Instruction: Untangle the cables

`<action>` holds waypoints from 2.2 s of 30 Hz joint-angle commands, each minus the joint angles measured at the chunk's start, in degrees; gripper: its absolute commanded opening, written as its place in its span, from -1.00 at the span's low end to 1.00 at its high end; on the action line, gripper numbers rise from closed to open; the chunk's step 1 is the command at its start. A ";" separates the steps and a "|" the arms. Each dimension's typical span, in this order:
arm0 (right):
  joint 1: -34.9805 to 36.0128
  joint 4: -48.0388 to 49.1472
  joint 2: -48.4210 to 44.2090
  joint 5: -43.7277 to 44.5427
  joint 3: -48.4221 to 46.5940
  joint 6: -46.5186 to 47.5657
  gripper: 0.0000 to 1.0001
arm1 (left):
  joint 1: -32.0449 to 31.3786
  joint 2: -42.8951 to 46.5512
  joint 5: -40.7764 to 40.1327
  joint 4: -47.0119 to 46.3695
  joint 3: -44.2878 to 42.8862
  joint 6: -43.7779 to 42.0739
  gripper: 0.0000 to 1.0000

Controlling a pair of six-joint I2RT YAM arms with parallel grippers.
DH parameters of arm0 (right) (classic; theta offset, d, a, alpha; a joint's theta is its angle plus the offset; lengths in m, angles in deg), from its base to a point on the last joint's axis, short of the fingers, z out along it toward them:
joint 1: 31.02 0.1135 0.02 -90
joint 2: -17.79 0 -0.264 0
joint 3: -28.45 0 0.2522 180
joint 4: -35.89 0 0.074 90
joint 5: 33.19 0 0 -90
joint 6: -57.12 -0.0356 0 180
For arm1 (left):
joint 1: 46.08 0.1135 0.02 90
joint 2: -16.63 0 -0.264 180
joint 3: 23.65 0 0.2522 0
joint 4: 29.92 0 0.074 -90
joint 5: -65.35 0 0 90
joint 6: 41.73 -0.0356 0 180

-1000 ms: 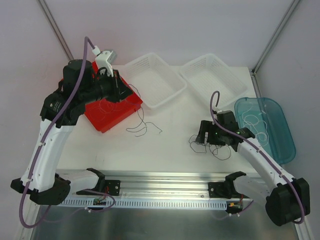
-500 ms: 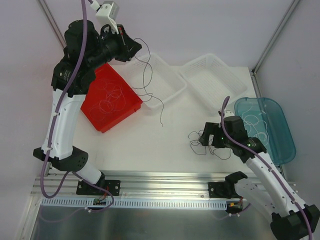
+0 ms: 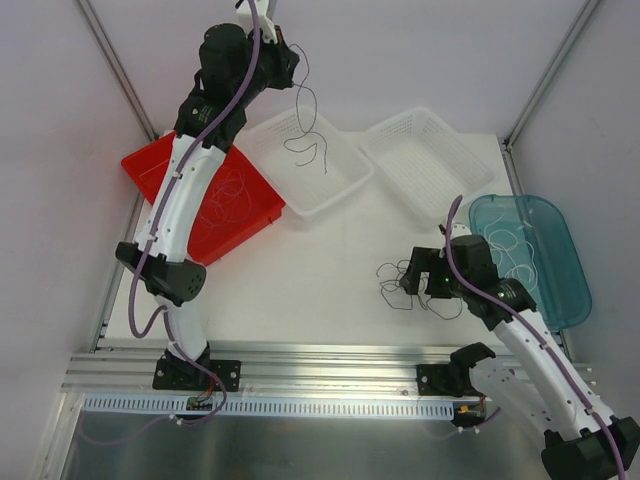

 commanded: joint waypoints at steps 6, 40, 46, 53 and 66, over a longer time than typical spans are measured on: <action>0.26 0.80 0.82 0.78 0.77 0.85 0.94 | 1.55 -8.08 -5.29 -10.04 1.00 -5.41 -0.96; -3.43 3.07 9.61 9.85 2.61 -1.87 0.90 | -18.12 31.19 2.62 -8.98 69.62 10.93 0.98; -3.34 12.03 15.23 4.39 6.39 -2.84 0.86 | -24.80 33.57 1.92 -9.07 79.65 17.61 0.98; -3.17 22.15 25.42 -0.78 8.15 -5.39 0.50 | -29.30 33.92 -0.37 -9.34 86.95 23.50 0.97; 10.01 32.09 34.75 -6.33 3.68 -13.30 -0.34 | -29.47 37.44 -5.20 -10.39 94.52 28.78 0.93</action>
